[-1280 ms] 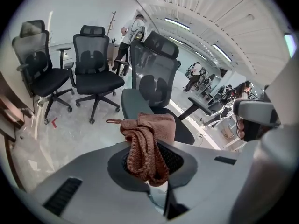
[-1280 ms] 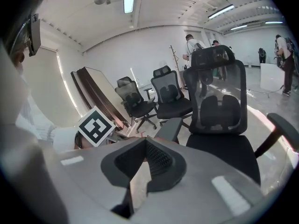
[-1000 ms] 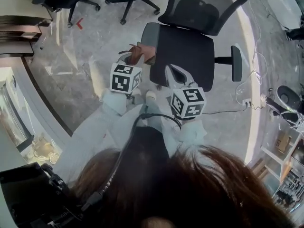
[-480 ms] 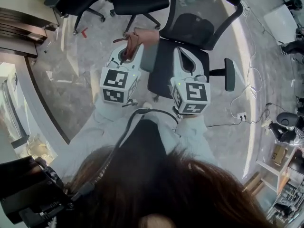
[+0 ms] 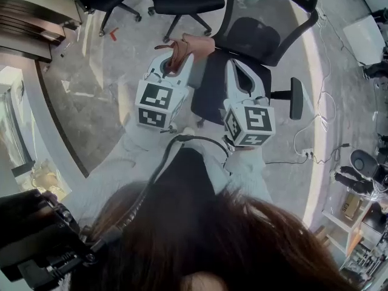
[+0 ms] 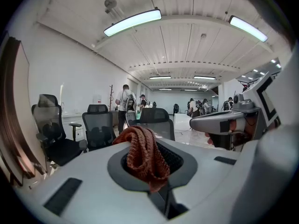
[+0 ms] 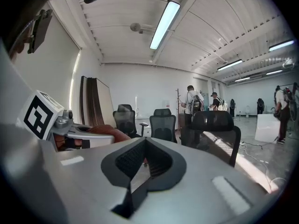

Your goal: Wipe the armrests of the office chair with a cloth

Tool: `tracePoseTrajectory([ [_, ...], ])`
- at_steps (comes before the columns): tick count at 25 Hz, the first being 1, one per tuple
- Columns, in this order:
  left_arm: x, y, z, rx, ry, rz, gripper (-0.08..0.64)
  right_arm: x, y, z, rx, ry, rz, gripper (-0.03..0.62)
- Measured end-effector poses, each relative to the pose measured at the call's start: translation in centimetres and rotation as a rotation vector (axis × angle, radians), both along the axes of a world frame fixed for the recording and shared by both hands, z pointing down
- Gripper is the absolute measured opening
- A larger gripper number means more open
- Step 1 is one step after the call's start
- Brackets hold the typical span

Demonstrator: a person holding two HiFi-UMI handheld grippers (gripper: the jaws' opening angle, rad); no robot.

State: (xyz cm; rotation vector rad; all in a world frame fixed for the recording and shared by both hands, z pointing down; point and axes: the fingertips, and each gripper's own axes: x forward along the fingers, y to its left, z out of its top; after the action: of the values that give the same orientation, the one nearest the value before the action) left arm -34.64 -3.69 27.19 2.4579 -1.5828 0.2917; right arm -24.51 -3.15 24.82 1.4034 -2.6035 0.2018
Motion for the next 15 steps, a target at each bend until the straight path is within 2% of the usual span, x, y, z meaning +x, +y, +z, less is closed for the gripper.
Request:
tracePoseTrajectory([
  [15, 0.1, 0.3, 1.2, -0.037, -0.004, 0.010, 0.034, -0.3, 0.5, 0.4, -0.014, -0.004, -0.005, 0.000],
])
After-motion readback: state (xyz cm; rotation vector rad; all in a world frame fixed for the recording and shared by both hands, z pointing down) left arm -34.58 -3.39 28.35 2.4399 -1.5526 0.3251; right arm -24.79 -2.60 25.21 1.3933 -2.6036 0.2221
